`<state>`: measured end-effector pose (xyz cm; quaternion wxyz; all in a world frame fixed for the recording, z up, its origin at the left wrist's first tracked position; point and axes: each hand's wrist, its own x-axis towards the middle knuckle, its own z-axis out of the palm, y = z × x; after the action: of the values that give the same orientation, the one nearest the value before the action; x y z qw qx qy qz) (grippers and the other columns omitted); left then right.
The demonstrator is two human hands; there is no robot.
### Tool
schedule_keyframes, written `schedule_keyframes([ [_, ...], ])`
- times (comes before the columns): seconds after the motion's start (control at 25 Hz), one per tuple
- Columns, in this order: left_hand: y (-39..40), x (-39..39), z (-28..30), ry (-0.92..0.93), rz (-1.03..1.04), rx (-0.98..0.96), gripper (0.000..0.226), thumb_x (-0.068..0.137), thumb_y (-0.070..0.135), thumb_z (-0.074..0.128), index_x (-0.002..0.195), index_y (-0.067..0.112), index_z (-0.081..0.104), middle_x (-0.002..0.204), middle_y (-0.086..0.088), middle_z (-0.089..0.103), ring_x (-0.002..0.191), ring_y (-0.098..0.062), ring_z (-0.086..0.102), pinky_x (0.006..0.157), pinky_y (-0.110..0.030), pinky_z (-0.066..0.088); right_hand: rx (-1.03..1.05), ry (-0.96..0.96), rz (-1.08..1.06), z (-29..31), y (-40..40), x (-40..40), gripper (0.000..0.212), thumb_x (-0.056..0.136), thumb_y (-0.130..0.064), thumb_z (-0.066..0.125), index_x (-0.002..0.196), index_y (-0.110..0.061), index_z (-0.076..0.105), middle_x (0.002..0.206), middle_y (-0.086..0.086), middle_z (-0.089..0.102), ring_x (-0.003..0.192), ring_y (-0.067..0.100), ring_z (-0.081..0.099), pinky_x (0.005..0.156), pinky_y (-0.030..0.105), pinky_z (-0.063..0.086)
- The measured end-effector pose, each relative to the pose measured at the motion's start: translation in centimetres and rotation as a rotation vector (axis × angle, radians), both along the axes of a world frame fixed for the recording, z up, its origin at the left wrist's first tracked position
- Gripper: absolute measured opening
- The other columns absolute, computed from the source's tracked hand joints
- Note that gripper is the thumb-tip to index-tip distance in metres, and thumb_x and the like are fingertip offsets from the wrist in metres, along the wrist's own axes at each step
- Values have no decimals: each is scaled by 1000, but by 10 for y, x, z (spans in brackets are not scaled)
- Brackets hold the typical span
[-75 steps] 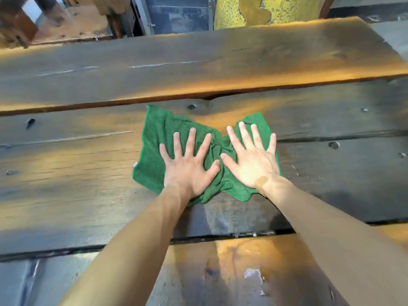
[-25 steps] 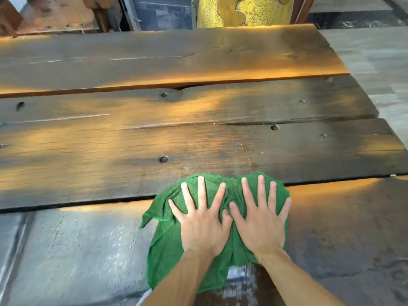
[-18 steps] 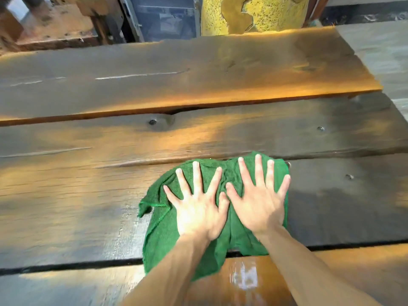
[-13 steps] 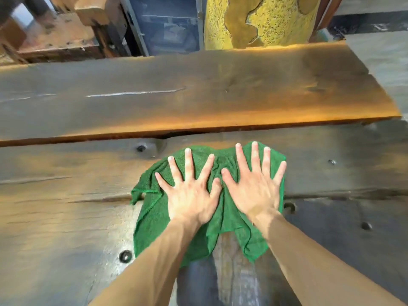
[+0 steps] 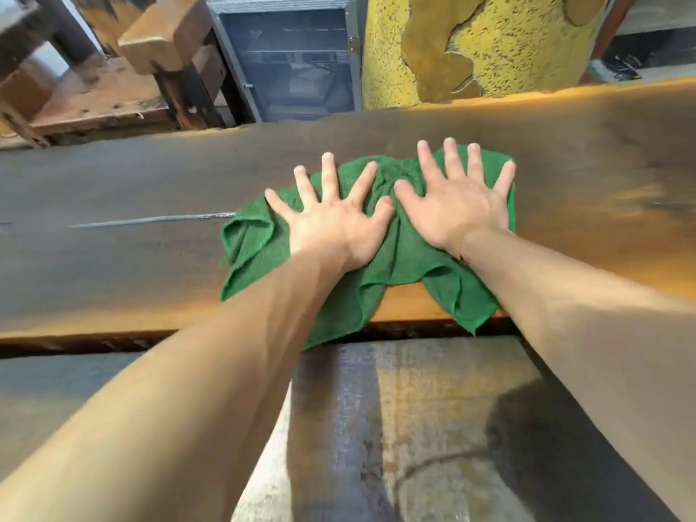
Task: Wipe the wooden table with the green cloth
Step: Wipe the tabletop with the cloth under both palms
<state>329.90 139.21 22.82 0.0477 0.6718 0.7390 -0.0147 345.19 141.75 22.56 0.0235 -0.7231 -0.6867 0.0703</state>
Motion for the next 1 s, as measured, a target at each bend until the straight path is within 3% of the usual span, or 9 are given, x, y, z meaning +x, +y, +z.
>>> schedule_keyframes([
  [0.24, 143, 21, 3, -67, -31, 28, 57, 99, 67, 12, 154, 56, 7, 170, 3, -7, 154, -38, -11, 110, -76, -14, 7, -50, -5, 2, 130, 5, 60, 104, -56, 12, 160, -37, 3, 170, -4, 0, 156, 25, -4, 119, 65, -5],
  [0.36, 184, 23, -8, 38, -131, 31, 66, 95, 72, 17, 156, 47, 18, 170, 2, 5, 155, -37, -2, 110, -78, -8, 62, -60, 48, -1, 163, 3, 53, 110, -36, 18, 158, -15, 25, 165, 14, 23, 151, 32, 19, 121, 48, 10],
  [0.44, 197, 21, -4, 53, -168, 32, 73, 86, 75, 17, 154, 49, 21, 170, 5, 10, 155, -35, 2, 105, -83, -7, 61, -49, 65, 0, 165, 1, 49, 112, -30, 20, 156, -10, 27, 163, 18, 26, 149, 31, 23, 118, 37, 14],
  [0.6, 163, 33, 7, -71, -140, 71, 57, 101, 54, 18, 158, 47, 15, 170, 7, -1, 156, -30, -7, 115, -70, -11, 19, -11, 24, 8, 138, 16, 59, 105, -51, 14, 161, -37, 3, 170, -3, 4, 156, 24, -3, 121, 60, -4],
  [1.0, 0, 43, 4, -22, -252, 28, 60, 104, 49, 16, 160, 39, -3, 169, 3, -16, 154, -32, -15, 119, -64, -9, 4, 20, 71, 8, -33, 34, 58, 104, -49, 11, 159, -39, -6, 169, -6, -10, 155, 22, -11, 120, 61, -9],
])
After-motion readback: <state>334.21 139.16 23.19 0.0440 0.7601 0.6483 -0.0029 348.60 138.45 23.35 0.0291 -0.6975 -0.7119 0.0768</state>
